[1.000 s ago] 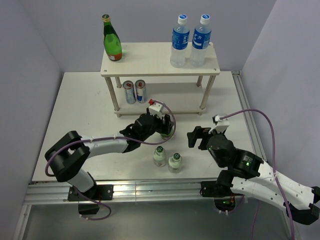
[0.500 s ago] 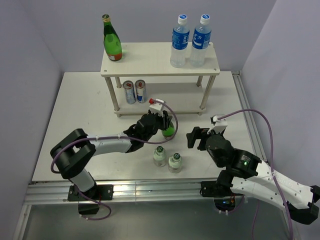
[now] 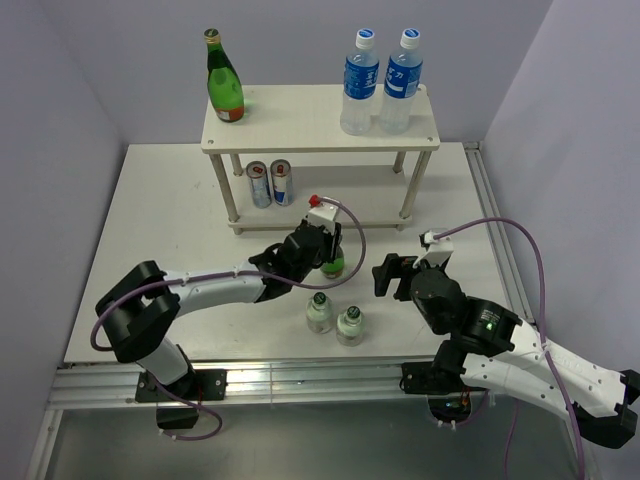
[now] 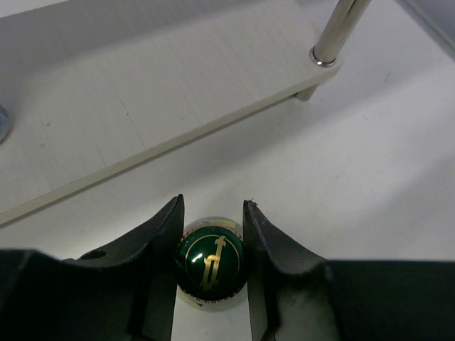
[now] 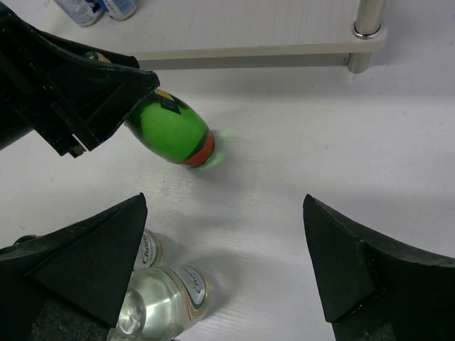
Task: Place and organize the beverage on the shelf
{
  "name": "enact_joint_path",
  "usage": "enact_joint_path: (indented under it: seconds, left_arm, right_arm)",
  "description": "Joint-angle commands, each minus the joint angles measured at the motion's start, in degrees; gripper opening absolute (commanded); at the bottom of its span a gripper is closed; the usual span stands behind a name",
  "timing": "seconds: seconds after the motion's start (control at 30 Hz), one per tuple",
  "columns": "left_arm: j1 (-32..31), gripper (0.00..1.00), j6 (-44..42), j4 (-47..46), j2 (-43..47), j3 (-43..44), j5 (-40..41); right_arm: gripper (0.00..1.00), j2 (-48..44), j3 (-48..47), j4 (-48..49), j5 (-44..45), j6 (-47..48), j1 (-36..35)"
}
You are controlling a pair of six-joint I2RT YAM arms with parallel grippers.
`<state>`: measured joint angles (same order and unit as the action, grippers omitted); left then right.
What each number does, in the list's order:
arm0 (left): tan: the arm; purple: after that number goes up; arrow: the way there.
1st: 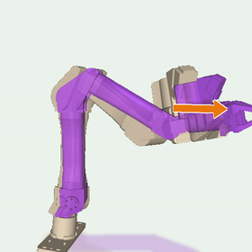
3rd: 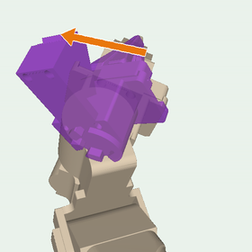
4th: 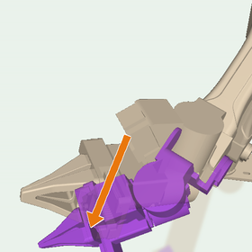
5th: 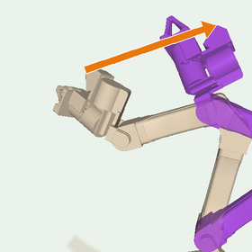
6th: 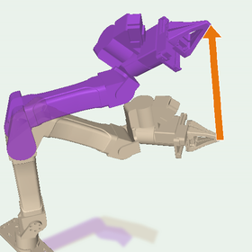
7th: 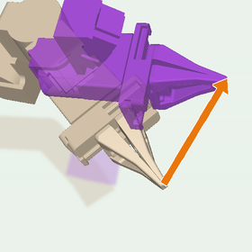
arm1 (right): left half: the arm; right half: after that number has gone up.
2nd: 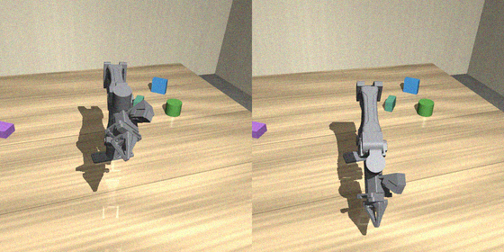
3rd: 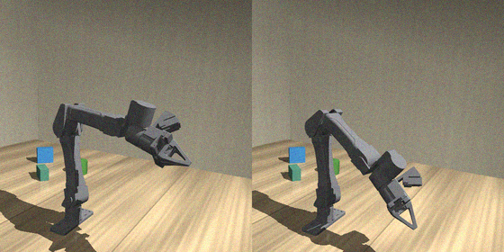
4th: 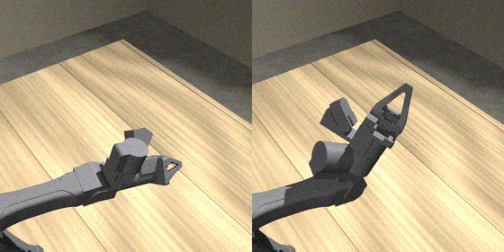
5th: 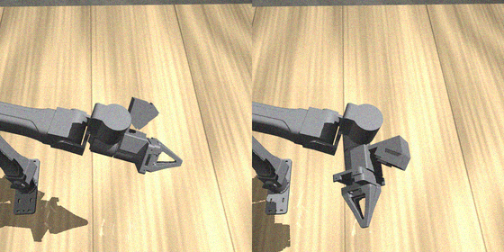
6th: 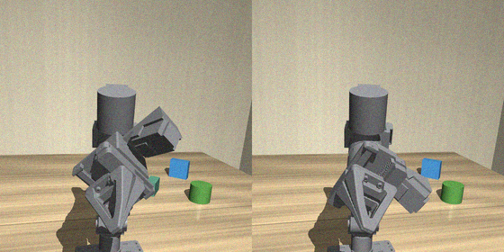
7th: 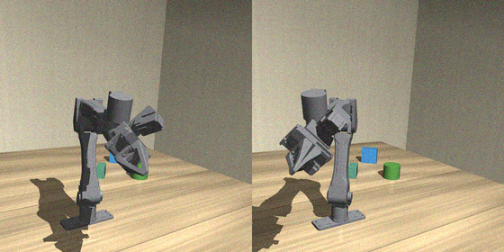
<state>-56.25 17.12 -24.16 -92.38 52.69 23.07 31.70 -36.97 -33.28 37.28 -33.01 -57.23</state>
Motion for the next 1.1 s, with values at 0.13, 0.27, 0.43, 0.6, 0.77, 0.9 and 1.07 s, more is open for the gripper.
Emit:
enact_joint_path:
  seconds: [0.13,0.27,0.43,0.6,0.77,0.9,1.07]
  left_arm:
    - [-0.2,0.0,-5.1,14.4,9.8,14.1,3.8]
    - [-0.2,0.0,-7.3,26.5,10.2,27.3,5.0]
    - [-0.2,0.0,-11.0,37.0,11.2,41.5,7.3]
    - [-0.1,0.0,-15.7,40.3,12.2,51.0,9.0]
    - [0.3,0.0,-20.7,38.6,13.4,55.7,10.6]
    - [0.7,0.0,-23.6,37.5,12.1,60.2,11.4]
    - [1.8,0.0,-27.4,34.4,9.2,66.4,13.0]
  right_arm:
    - [0.97,-0.3,0.1,2.3,1.0,0.4,-0.2]
    - [0.97,-0.8,0.2,2.5,1.0,0.4,-0.2]
    - [0.97,-1.2,0.3,2.3,1.2,0.3,-0.3]
    - [0.97,-1.4,0.3,2.3,1.3,0.2,-0.3]
    - [0.97,-1.7,0.5,2.3,1.0,0.1,-0.3]
    - [0.97,-1.6,0.5,2.2,1.1,0.1,-0.3]
    - [0.97,-1.9,0.6,2.3,1.2,-0.2,-0.3]
